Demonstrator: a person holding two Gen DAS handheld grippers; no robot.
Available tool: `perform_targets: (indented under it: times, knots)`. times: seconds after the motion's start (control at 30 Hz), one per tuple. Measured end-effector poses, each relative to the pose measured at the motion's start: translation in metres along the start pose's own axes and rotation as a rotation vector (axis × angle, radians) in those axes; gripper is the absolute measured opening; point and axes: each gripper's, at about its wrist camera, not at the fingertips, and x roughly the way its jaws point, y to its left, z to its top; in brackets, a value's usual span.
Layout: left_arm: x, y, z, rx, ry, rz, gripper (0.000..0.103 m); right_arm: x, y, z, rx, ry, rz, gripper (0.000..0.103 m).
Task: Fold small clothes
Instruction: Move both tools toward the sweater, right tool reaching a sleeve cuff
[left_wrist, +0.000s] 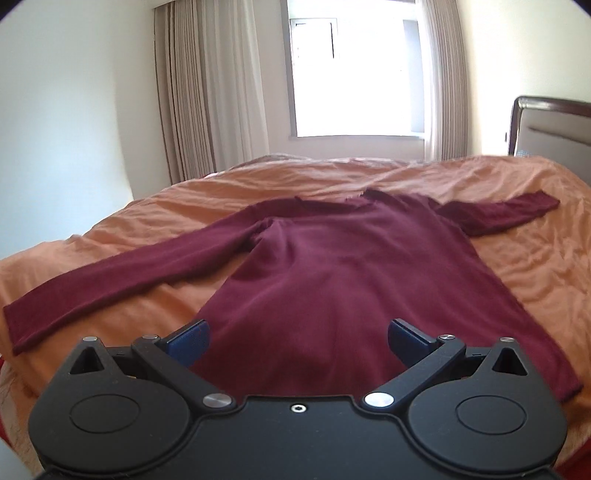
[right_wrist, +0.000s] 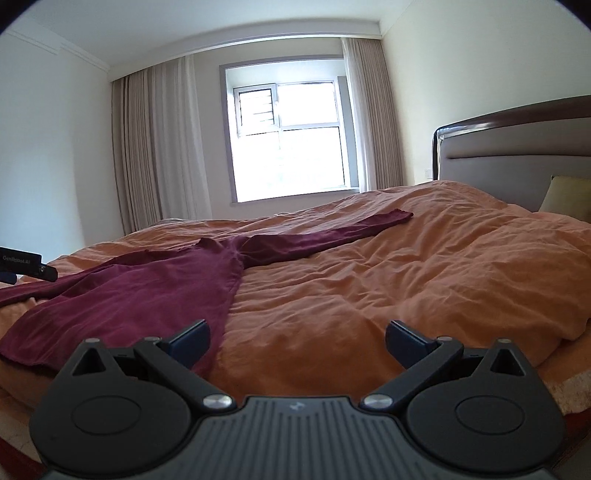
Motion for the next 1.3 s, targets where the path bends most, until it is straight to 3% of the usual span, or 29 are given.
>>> perform_targets:
  times: [0.13, 0.33, 0.43, 0.53, 0.67, 0.8, 0.93, 1.17, 1.3]
  knots:
    - [0.033, -0.011, 0.026, -0.018, -0.005, -0.008, 0.102, 0.047, -0.014, 0.024, 0.029, 0.034, 0.022, 0.103]
    - [0.091, -0.037, 0.056, -0.002, 0.025, 0.008, 0.102, 0.108, -0.026, 0.055, 0.038, 0.080, 0.147, 0.103]
    - [0.123, -0.042, 0.069, -0.009, 0.036, 0.042, 0.102, 0.145, -0.026, 0.072, -0.021, 0.188, 0.201, 0.103]
    - [0.149, -0.046, 0.072, -0.018, 0.059, 0.048, 0.102, 0.182, -0.036, 0.082, 0.007, 0.213, 0.274, 0.103]
    - [0.178, -0.053, 0.058, -0.023, 0.096, 0.021, 0.102, 0.233, -0.052, 0.096, 0.008, 0.200, 0.179, 0.103]
    - [0.189, -0.055, 0.036, -0.071, 0.057, 0.024, 0.102, 0.285, -0.071, 0.105, -0.005, 0.183, 0.060, 0.103]
    - [0.199, -0.059, 0.026, -0.044, 0.086, -0.004, 0.102, 0.331, -0.085, 0.113, -0.020, 0.196, 0.000, 0.103]
    - [0.212, -0.077, 0.010, 0.049, 0.099, 0.055, 0.103, 0.410, -0.121, 0.135, 0.039, 0.186, -0.144, 0.102]
    - [0.214, -0.079, 0.009, 0.062, 0.100, 0.062, 0.103, 0.443, -0.146, 0.144, 0.149, 0.163, -0.260, 0.082]
